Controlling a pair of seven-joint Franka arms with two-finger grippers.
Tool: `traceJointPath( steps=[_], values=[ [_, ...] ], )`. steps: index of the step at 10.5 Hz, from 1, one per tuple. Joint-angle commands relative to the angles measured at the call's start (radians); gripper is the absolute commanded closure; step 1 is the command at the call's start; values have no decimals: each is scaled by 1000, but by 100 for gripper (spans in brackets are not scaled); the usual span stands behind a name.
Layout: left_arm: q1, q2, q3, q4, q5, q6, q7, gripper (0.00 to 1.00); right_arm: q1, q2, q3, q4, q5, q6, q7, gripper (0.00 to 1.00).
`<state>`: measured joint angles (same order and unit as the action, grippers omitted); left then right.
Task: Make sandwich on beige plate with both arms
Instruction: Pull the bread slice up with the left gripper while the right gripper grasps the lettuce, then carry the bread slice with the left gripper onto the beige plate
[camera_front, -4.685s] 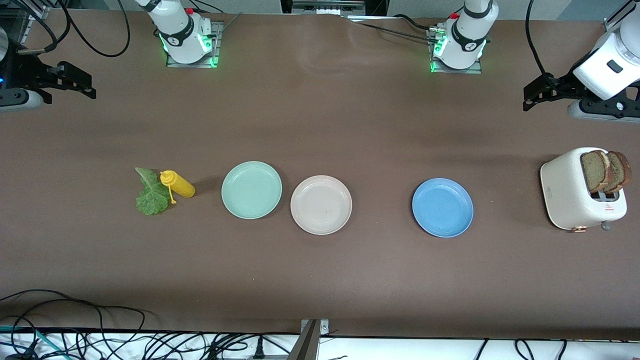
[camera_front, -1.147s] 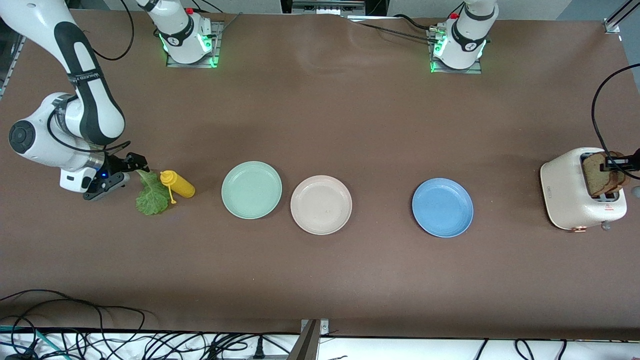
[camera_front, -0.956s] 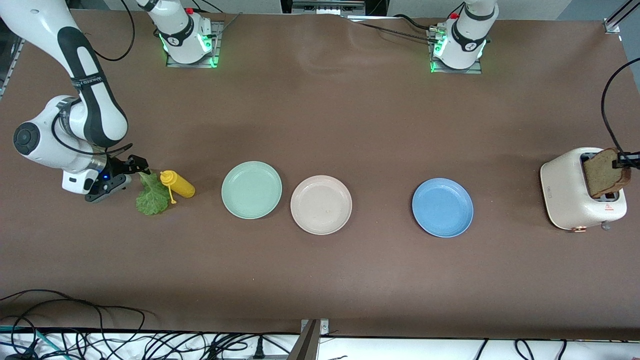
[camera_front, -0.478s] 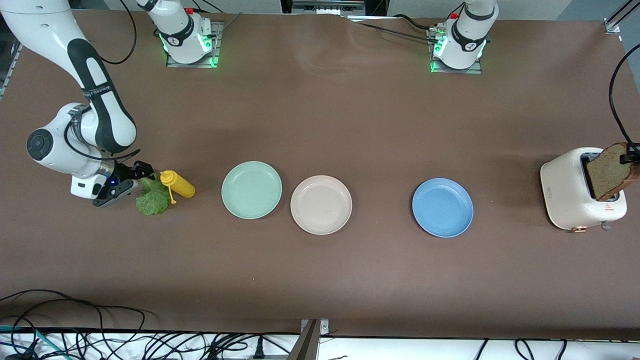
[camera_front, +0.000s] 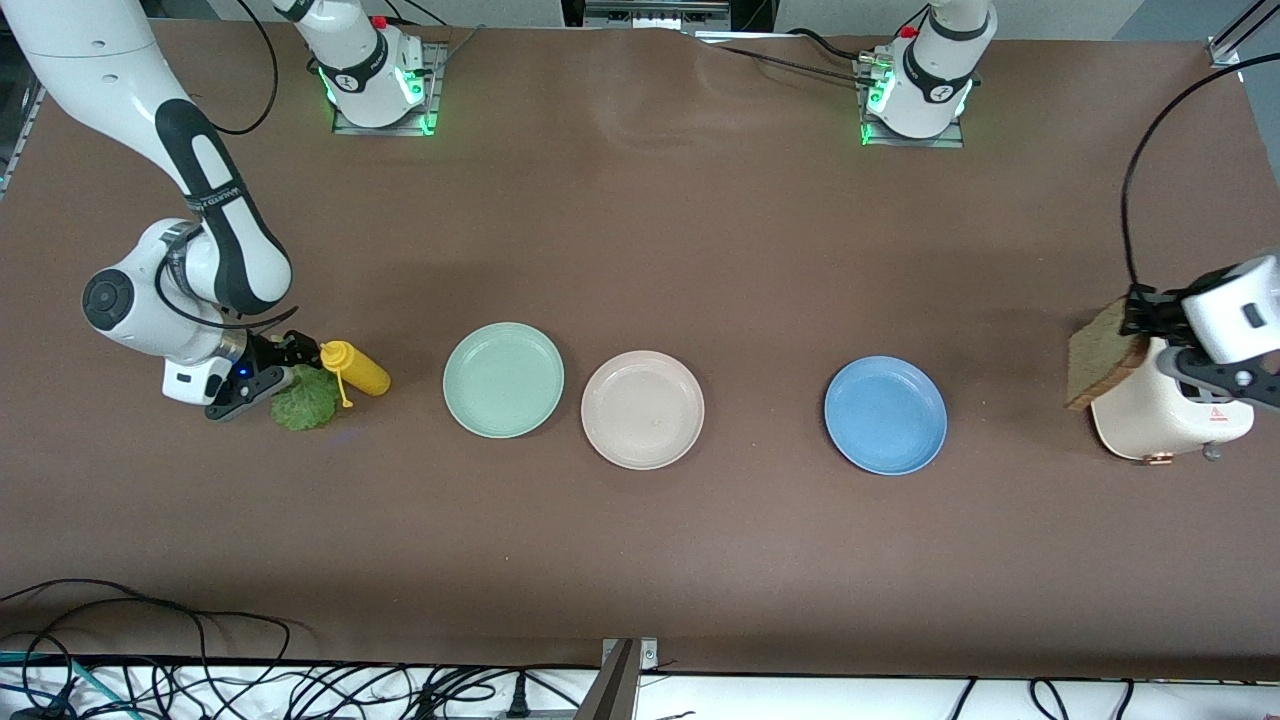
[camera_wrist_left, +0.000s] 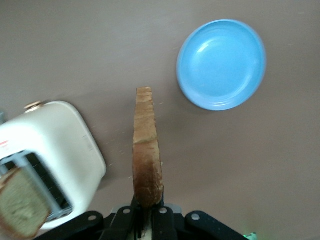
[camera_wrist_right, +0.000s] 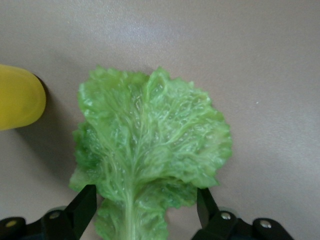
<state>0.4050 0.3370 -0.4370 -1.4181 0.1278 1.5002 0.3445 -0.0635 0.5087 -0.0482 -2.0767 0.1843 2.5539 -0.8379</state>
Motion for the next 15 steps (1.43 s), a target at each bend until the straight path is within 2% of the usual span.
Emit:
traceJointPath(
  steps=[1,2,4,5,8,12,14,15],
  values=[
    [-73,54,-17,10,-79,-15,-71,100,-6,16,7,20,21,12,-67,92],
    [-116,88,-17,13,-95,-11,-108,100,-4,16,7,26,23,8,-88,100],
    [-205,163,-17,22,-234,-5,-137,100,-3,13,7,56,21,-9,-112,100],
    [-259,198,-17,30,-270,9,-178,100,-4,8,5,90,21,-59,-128,100],
    [-417,302,-17,30,-350,208,-295,100,-10,-15,-27,225,20,-304,-179,100],
    [-504,407,-17,30,-610,512,-282,100,-10,-67,-76,370,0,-650,-181,100],
    [-515,467,-19,33,-736,668,-262,100,-9,-71,-78,461,-16,-789,-162,100],
    [-534,505,-17,62,-788,705,-239,100,-6,-78,-78,507,-17,-864,-129,100]
  ],
)
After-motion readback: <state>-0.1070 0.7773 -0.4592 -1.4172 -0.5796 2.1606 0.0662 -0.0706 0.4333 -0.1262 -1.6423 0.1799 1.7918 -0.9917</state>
